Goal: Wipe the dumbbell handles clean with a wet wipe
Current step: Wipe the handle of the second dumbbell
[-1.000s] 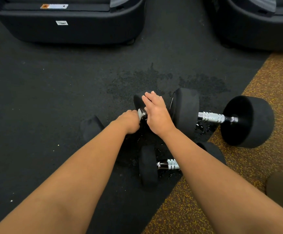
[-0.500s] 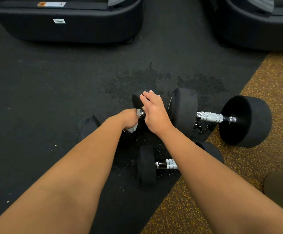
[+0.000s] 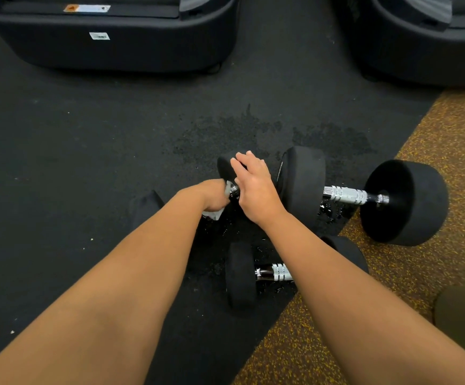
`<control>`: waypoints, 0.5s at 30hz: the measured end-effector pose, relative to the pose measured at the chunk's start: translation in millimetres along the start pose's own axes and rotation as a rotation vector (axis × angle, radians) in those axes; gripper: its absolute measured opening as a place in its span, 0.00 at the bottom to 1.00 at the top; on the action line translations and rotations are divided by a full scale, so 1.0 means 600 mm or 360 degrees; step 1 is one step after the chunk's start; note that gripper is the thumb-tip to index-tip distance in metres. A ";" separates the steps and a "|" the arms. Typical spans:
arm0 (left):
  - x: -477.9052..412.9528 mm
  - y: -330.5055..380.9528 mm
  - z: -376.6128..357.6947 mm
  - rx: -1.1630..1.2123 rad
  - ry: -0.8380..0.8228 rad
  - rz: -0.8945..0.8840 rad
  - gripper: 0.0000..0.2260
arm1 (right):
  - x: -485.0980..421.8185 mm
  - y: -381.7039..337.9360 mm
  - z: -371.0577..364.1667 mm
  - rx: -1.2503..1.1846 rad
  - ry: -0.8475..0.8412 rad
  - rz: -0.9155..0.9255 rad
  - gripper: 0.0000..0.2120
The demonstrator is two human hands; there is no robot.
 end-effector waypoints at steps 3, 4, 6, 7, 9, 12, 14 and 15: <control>-0.009 0.000 -0.009 -0.0042 0.0158 0.0006 0.16 | -0.002 -0.005 -0.001 -0.0009 -0.0017 0.0004 0.20; -0.009 -0.001 -0.013 -0.0064 0.0198 0.0005 0.18 | -0.003 -0.005 -0.002 -0.0017 -0.0024 -0.0005 0.21; -0.003 0.001 -0.019 -0.0158 0.0317 -0.0028 0.20 | -0.005 -0.003 -0.005 -0.0017 -0.0034 -0.0020 0.21; 0.004 0.003 -0.021 -0.0234 0.0406 -0.0056 0.20 | -0.006 -0.004 -0.006 0.0001 -0.0043 -0.0015 0.21; 0.021 0.010 -0.024 -0.0435 0.0606 -0.0118 0.19 | -0.005 -0.004 -0.009 0.0037 -0.0064 0.0004 0.21; 0.038 0.013 -0.031 -0.0644 0.0793 -0.0163 0.18 | -0.004 -0.004 -0.007 0.0069 -0.0075 0.0027 0.21; 0.042 0.006 -0.034 -0.0650 0.0838 -0.0115 0.17 | -0.003 -0.004 -0.003 0.0078 -0.0054 0.0050 0.20; 0.044 0.002 -0.034 -0.0652 0.0854 -0.0075 0.17 | -0.002 -0.003 -0.002 0.0075 -0.0039 0.0060 0.20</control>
Point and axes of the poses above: each hand's wrist, its own x-axis away from the middle knuckle, its own z-axis out of the back of the hand, y = z × x, the point moved 8 cm from there along -x, towards the middle knuckle, and after that the axes turned 6 degrees about x, right-handed, at the moved point
